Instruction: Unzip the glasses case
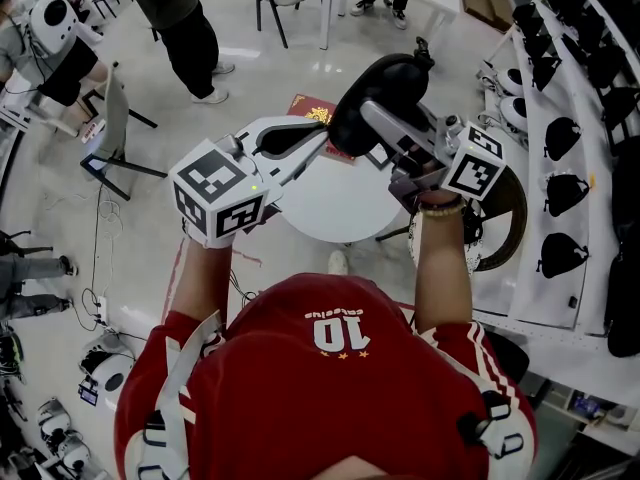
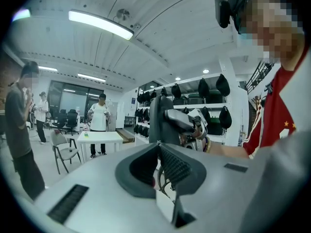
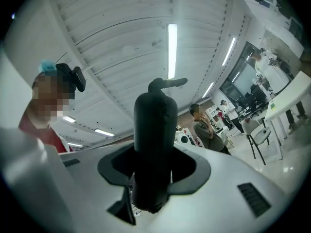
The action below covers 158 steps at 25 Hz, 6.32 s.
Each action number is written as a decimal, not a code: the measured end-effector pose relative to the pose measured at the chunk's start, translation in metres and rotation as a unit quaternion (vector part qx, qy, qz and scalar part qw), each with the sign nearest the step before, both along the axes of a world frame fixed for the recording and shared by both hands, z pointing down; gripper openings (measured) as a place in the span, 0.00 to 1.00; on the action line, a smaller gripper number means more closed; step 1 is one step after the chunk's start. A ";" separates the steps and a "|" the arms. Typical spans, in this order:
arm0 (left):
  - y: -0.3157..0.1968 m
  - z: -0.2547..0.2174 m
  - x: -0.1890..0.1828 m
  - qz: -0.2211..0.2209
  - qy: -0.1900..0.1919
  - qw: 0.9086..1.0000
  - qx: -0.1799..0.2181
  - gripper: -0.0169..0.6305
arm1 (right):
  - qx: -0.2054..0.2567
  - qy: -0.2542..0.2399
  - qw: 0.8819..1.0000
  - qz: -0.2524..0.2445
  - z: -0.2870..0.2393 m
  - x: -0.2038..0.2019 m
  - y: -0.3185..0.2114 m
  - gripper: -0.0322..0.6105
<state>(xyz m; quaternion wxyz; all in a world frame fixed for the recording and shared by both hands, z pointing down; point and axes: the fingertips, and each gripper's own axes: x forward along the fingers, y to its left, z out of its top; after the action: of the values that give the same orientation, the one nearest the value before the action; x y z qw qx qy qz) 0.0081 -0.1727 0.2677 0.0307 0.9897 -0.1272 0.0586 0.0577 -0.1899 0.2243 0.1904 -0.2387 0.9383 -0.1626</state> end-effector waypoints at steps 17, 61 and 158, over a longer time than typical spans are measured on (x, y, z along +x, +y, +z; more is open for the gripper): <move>-0.007 -0.001 -0.002 -0.007 0.004 1.000 -0.005 0.06 | 0.009 0.087 0.996 -0.012 0.021 -0.017 0.002 0.34; -0.012 -0.037 -0.017 0.073 0.153 0.973 -0.155 0.06 | 0.073 0.114 0.989 -0.054 0.023 -0.033 0.012 0.34; 0.022 -0.047 0.010 0.106 0.156 0.966 -0.176 0.04 | 0.260 0.452 0.841 0.146 0.045 -0.063 -0.001 0.38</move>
<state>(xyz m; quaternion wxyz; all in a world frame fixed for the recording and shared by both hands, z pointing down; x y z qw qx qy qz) 0.0182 -0.1507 0.2207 0.2172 0.9735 -0.0031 -0.0720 -0.0053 -0.1907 0.2690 -0.1786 -0.3613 0.8824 0.2427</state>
